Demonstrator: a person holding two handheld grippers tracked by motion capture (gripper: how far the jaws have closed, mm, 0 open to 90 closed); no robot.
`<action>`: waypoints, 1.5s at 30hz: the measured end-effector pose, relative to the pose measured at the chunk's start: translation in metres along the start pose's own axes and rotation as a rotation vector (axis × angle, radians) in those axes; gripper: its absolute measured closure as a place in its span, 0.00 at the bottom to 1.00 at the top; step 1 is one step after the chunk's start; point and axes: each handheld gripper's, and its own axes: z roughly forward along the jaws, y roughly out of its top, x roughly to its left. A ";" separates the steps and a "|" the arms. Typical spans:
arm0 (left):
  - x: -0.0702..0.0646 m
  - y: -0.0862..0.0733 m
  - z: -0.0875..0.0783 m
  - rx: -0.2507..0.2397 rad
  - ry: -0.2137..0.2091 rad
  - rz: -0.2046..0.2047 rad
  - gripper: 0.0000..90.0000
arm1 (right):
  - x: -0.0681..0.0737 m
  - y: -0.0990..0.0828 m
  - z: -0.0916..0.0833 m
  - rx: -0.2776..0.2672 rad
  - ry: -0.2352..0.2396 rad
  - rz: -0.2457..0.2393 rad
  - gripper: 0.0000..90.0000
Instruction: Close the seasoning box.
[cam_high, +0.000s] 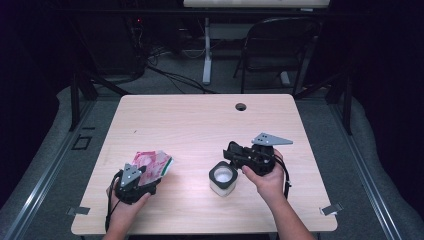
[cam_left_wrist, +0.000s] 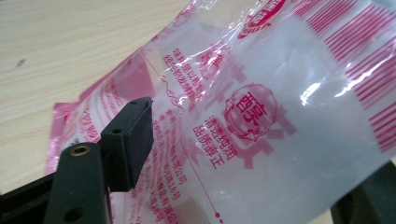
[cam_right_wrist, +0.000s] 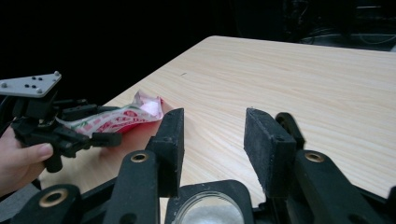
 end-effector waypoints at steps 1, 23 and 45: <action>-0.002 0.000 0.001 0.007 -0.006 0.007 0.33 | 0.000 0.000 -0.001 -0.003 -0.008 0.000 0.64; -0.030 0.000 0.007 0.071 -0.064 0.126 0.28 | -0.018 -0.004 -0.036 -0.046 -0.132 0.038 0.63; -0.062 -0.003 0.007 0.090 -0.106 0.205 0.28 | -0.014 -0.012 -0.023 0.081 -0.200 -0.057 0.94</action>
